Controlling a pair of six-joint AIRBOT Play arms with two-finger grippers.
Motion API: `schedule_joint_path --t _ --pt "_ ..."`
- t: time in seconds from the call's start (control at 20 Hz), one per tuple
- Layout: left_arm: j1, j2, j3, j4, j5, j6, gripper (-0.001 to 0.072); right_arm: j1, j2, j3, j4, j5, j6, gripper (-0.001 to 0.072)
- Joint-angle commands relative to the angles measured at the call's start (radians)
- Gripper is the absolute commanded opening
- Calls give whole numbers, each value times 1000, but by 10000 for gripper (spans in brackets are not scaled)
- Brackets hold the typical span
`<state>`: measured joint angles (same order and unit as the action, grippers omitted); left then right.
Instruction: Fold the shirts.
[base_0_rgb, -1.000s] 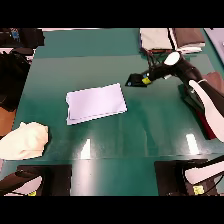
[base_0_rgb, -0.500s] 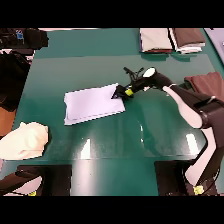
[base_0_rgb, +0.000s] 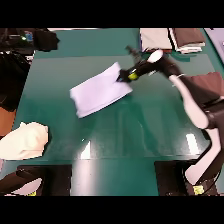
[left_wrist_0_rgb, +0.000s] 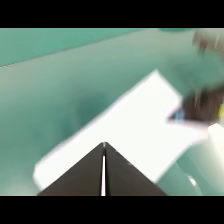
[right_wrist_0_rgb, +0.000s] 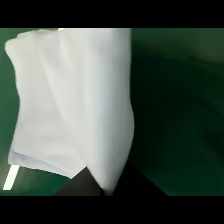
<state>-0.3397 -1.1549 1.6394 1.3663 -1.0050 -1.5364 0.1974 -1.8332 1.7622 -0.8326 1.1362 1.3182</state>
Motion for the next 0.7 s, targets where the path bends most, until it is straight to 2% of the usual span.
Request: schedule_joint_path --t 0.0,0.15,0.35,0.65 --pt "-101 0 0 -6 22 1 20 -210 149 23 -207 48 69 16" --pt "-143 0 0 -9 50 0 21 -451 240 23 -261 92 71 16" --pt "-143 0 0 -37 55 -8 21 -718 266 23 -259 103 71 17" --pt "-143 0 0 -41 54 -11 21 -870 244 24 -216 72 68 16"
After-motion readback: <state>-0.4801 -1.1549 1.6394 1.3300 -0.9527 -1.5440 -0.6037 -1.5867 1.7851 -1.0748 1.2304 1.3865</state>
